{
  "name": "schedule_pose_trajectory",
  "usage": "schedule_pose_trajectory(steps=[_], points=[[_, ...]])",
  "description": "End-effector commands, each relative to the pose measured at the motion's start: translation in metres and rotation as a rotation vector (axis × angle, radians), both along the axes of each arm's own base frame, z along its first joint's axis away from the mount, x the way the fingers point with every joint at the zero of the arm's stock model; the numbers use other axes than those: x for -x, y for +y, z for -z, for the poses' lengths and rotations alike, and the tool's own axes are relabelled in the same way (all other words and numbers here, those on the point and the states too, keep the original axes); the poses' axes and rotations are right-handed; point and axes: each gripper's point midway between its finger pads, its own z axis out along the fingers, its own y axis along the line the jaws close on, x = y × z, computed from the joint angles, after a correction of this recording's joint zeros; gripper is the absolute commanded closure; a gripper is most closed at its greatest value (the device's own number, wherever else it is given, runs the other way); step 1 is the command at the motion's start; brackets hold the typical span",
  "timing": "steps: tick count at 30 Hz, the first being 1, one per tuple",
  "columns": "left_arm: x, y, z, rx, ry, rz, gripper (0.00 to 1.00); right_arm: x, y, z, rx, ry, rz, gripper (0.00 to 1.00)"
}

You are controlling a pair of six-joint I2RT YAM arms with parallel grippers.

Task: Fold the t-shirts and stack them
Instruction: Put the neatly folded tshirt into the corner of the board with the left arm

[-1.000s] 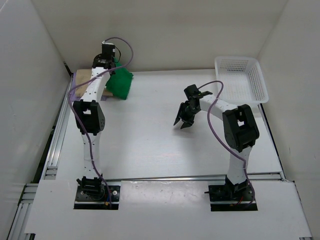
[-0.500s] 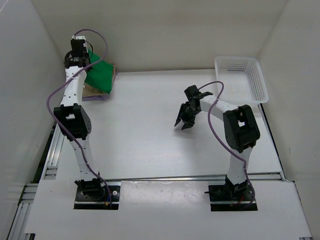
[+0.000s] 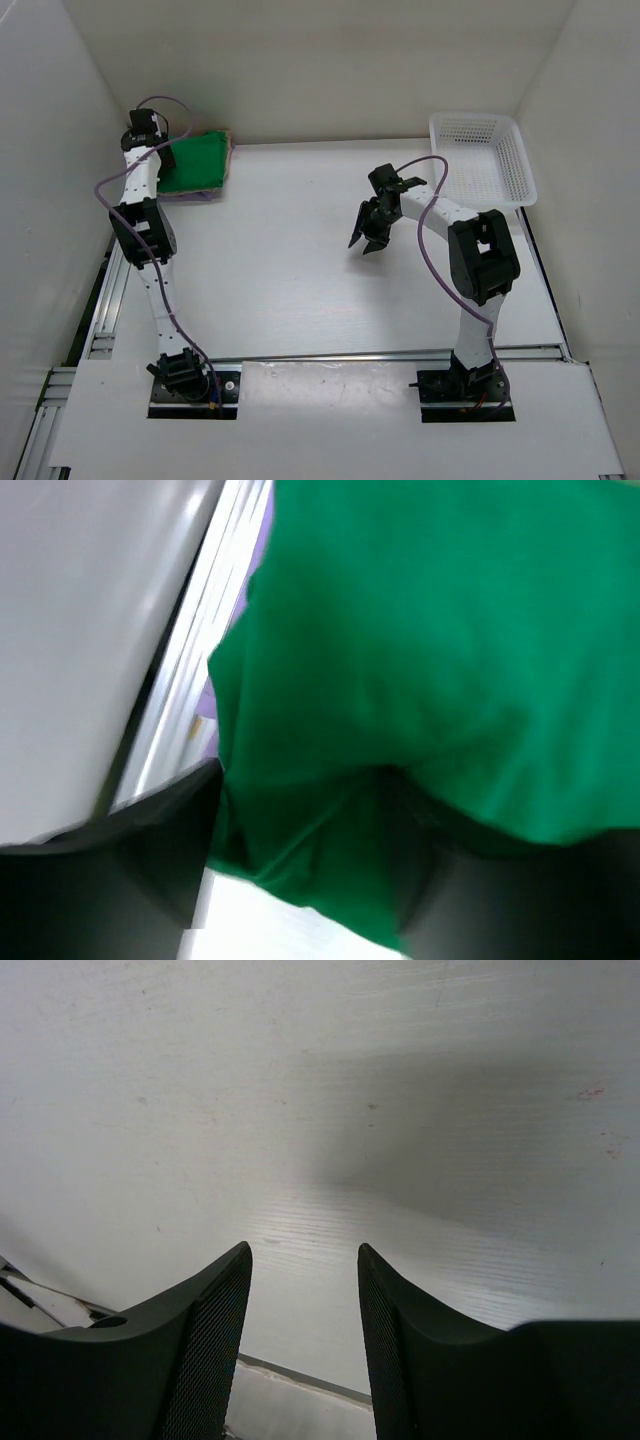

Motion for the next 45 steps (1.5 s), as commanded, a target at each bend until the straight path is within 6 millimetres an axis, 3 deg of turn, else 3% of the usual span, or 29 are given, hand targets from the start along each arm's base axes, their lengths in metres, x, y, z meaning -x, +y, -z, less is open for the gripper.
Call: schedule_pose_trajectory(steps=[1, 2, 5, 7, 8, 9, 10, 11, 12, 14, 15, 16, 17, 18, 19, 20, 21, 22, 23, 25, 26, 28, 30, 33, 35, 40, 45], points=[[-0.011, 0.010, -0.055, -0.059, -0.123, -0.037, 0.22, -0.002, 0.000, -0.006, 0.009, -0.005, -0.013, 0.48], [-0.008, 0.017, -0.057, -0.086, -0.117, -0.068, 0.11, -0.002, 0.000, -0.006, 0.009, -0.005, -0.013, 0.48], [-0.003, 0.023, -0.076, -0.120, -0.142, -0.101, 0.05, -0.003, 0.000, -0.011, 0.004, -0.016, -0.013, 0.48], [0.008, 0.020, -0.102, -0.125, -0.171, -0.103, 0.03, 0.000, -0.001, -0.012, 0.004, -0.016, -0.013, 0.48], [0.012, 0.015, -0.112, -0.111, -0.183, -0.084, 0.02, 0.000, -0.003, -0.021, 0.004, -0.036, -0.010, 0.48], [0.024, 0.012, -0.147, -0.121, -0.234, -0.086, 0.00, 0.002, -0.004, -0.023, 0.005, -0.042, -0.018, 0.48], [0.034, 0.008, -0.143, -0.108, -0.210, -0.076, 0.00, 0.003, -0.007, -0.027, 0.013, -0.049, -0.015, 0.47], [0.044, 0.006, -0.151, -0.109, -0.214, -0.076, 0.00, 0.012, -0.011, -0.032, 0.015, -0.049, -0.023, 0.47], [0.052, -0.006, -0.158, -0.099, -0.217, -0.053, 0.00, 0.013, -0.015, -0.035, 0.028, -0.068, -0.028, 0.46], [0.089, -0.037, -0.164, -0.075, -0.188, 0.001, 0.00, 0.023, -0.025, -0.052, 0.042, -0.100, -0.032, 0.44], [0.106, -0.050, -0.161, -0.059, -0.159, 0.027, 0.00, 0.032, -0.031, -0.051, 0.057, -0.097, -0.041, 0.42], [0.138, -0.071, -0.158, -0.052, -0.130, 0.061, 0.00, 0.037, -0.036, -0.054, 0.070, -0.106, -0.035, 0.41], [0.157, -0.080, -0.154, -0.047, -0.104, 0.076, 0.00, 0.043, -0.041, -0.070, 0.062, -0.146, -0.030, 0.36], [0.176, -0.091, -0.149, -0.025, -0.075, 0.105, 0.00, 0.052, -0.046, -0.073, 0.066, -0.146, -0.040, 0.34], [0.214, -0.100, -0.152, 0.006, -0.026, 0.128, 0.00, 0.064, -0.054, -0.069, 0.085, -0.134, -0.037, 0.31], [0.242, -0.109, -0.128, 0.048, 0.066, 0.151, 0.00, 0.072, -0.058, -0.083, 0.066, -0.177, -0.034, 0.23], [0.264, -0.118, -0.117, 0.087, 0.123, 0.174, 0.00, 0.081, -0.062, -0.085, 0.067, -0.176, -0.034, 0.15], [0.290, -0.132, -0.116, 0.142, 0.144, 0.213, 0.00, 0.089, -0.068, -0.097, 0.054, -0.225, -0.027, 0.01], [0.330, -0.139, -0.086, 0.183, 0.287, 0.211, 0.00, 0.107, -0.076, -0.087, 0.069, -0.191, -0.030, 0.01], [0.368, -0.143, -0.077, 0.214, 0.314, 0.205, 0.00, 0.125, -0.084, -0.097, 0.044, -0.222, -0.001, 0.01], [0.392, -0.141, -0.056, 0.233, 0.375, 0.179, 0.00, 0.139, -0.089, -0.088, 0.058, -0.199, 0.004, 0.01], [0.413, -0.141, -0.048, 0.228, 0.379, 0.164, 0.00, 0.155, -0.099, -0.093, 0.043, -0.231, 0.041, 0.01], [0.434, -0.144, -0.047, 0.220, 0.349, 0.166, 0.00, 0.172, -0.108, -0.082, 0.049, -0.218, 0.063, 0.01], [0.458, -0.148, -0.052, 0.221, 0.312, 0.165, 0.00, 0.196, -0.116, -0.087, 0.007, -0.248, 0.106, 0.01], [0.473, -0.141, -0.055, 0.177, 0.299, 0.128, 0.00, 0.208, -0.119, -0.080, -0.006, -0.226, 0.127, 0.01], [0.500, -0.132, -0.041, 0.116, 0.310, 0.085, 0.00, 0.221, -0.123, -0.082, -0.056, -0.265, 0.150, 0.01], [0.506, -0.140, -0.037, 0.146, 0.300, 0.107, 0.00, 0.231, -0.123, -0.080, -0.077, -0.254, 0.149, 0.01]])
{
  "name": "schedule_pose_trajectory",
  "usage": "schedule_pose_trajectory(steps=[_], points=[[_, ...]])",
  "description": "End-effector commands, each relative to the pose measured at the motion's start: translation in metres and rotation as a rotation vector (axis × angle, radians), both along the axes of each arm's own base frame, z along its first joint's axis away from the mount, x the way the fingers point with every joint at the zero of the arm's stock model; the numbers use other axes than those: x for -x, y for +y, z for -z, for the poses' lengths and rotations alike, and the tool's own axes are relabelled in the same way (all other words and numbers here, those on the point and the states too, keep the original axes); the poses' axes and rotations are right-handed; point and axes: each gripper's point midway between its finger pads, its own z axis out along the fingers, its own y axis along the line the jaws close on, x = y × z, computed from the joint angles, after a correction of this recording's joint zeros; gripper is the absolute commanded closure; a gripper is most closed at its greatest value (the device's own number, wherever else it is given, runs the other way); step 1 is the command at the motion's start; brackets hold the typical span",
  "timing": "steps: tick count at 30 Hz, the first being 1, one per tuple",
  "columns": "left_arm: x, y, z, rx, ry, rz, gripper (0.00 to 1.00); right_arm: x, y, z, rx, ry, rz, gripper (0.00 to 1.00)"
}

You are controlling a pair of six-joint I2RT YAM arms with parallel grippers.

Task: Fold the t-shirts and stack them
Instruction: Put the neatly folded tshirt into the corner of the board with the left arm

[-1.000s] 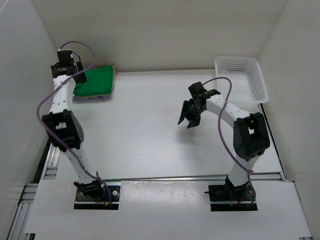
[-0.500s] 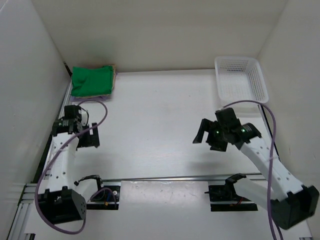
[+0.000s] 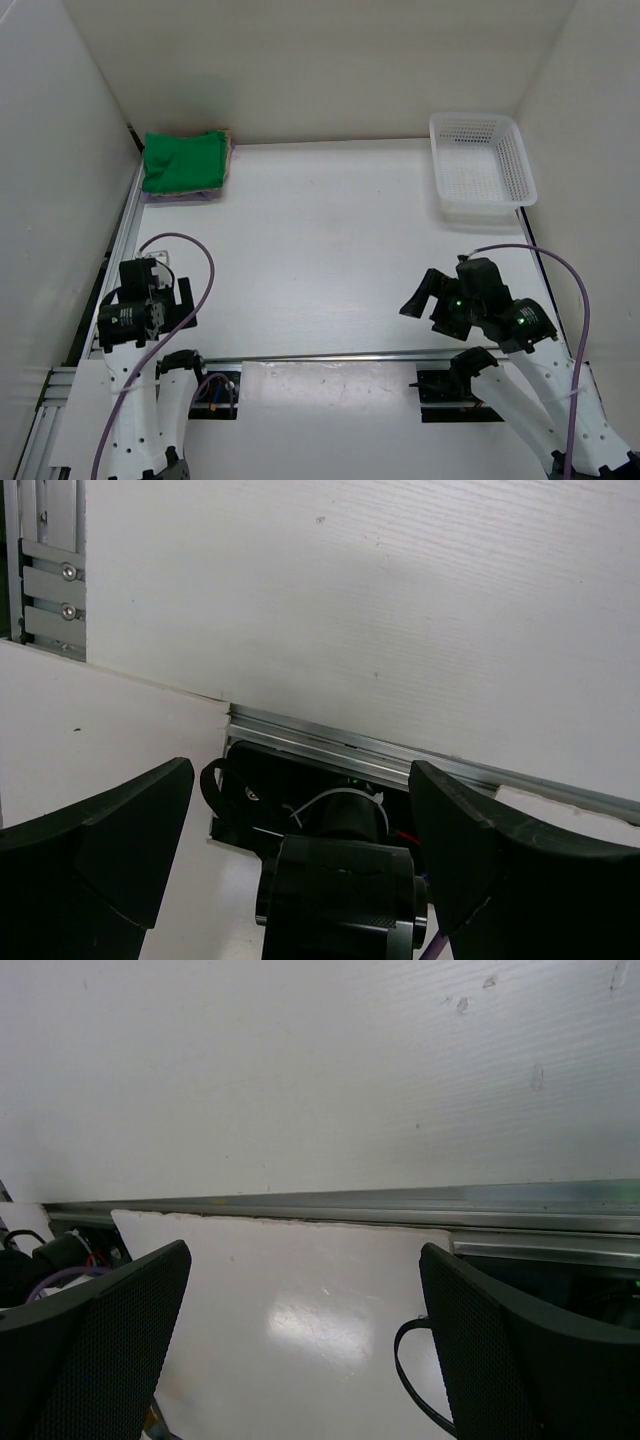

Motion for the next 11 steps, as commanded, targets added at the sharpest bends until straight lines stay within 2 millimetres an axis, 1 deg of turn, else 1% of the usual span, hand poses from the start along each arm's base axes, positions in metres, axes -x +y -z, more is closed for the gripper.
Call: schedule_pose_trajectory(steps=[1, 3, 5, 9, 10, 11], points=[[0.017, -0.003, 0.007, 0.014, 0.066, -0.006, 0.00, 0.012, -0.001, 0.006, -0.013, 0.042, 0.005, 0.01], [0.016, -0.007, 0.009, 0.038, 0.071, 0.006, 0.00, 0.014, -0.001, 0.004, -0.024, 0.035, 0.014, 0.01], [0.016, -0.007, 0.009, 0.038, 0.071, 0.006, 0.00, 0.016, -0.002, 0.009, -0.029, 0.037, 0.022, 0.01], [0.016, -0.007, 0.009, 0.038, 0.071, 0.006, 0.00, 0.021, -0.003, 0.003, -0.072, -0.013, 0.022, 0.01], [0.016, -0.007, 0.009, 0.038, 0.071, 0.006, 0.00, 0.022, -0.003, 0.005, -0.074, -0.017, 0.022, 0.01], [0.016, -0.009, 0.009, 0.046, 0.070, 0.010, 0.00, 0.023, -0.007, 0.007, -0.057, -0.021, 0.035, 0.01]])
